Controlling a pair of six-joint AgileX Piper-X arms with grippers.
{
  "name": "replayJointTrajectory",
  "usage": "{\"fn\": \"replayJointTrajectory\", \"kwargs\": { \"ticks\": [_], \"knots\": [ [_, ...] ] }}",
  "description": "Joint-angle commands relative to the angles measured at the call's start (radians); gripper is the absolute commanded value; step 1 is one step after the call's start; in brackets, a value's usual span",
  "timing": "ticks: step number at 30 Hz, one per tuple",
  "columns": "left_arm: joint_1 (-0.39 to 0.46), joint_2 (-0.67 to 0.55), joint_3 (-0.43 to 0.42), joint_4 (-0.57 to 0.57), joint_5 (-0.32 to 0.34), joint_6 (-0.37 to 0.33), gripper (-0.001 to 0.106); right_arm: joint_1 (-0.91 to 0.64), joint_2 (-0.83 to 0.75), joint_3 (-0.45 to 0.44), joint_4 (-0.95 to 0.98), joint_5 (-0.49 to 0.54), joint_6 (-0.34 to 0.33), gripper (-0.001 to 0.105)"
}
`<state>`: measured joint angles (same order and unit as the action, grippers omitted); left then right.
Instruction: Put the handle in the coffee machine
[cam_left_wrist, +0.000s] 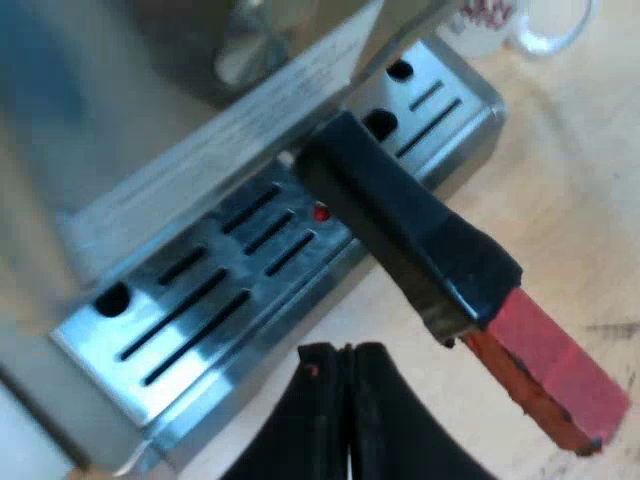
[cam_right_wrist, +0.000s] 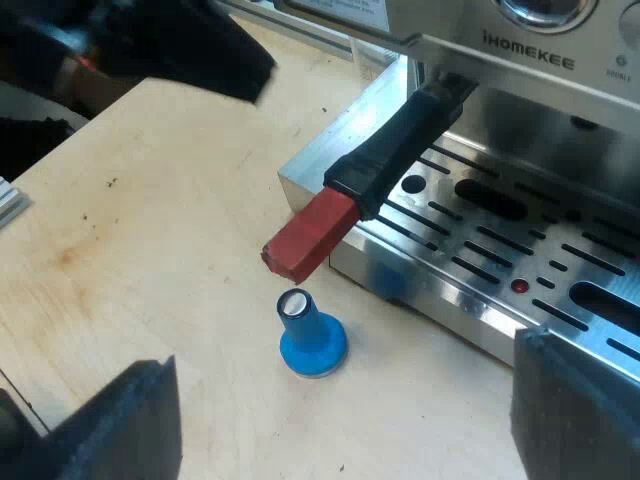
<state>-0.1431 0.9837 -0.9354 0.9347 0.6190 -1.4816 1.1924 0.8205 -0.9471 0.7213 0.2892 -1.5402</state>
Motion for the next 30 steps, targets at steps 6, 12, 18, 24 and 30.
{"fn": "replayJointTrajectory", "kwargs": {
  "ticks": [6,12,18,24,30],
  "knots": [
    [0.013,-0.104,-0.008,0.067,-0.001,0.005,0.019,-0.001,-0.010,-0.004,0.001,-0.004,0.021,0.070],
    [0.013,-0.150,-0.008,0.113,-0.002,0.005,0.073,-0.001,-0.010,-0.004,0.001,-0.065,0.021,0.070],
    [0.013,-0.162,-0.008,0.148,-0.002,0.005,0.084,-0.019,-0.010,-0.004,0.001,-0.105,0.028,0.070],
    [0.013,-0.162,-0.046,0.161,-0.027,-0.009,0.084,-0.161,-0.010,-0.008,0.001,-0.289,0.040,0.070],
    [0.013,-0.201,-0.103,0.161,-0.207,-0.011,0.084,-0.328,-0.010,-0.030,0.001,-0.392,0.005,0.070]
  ]
}}
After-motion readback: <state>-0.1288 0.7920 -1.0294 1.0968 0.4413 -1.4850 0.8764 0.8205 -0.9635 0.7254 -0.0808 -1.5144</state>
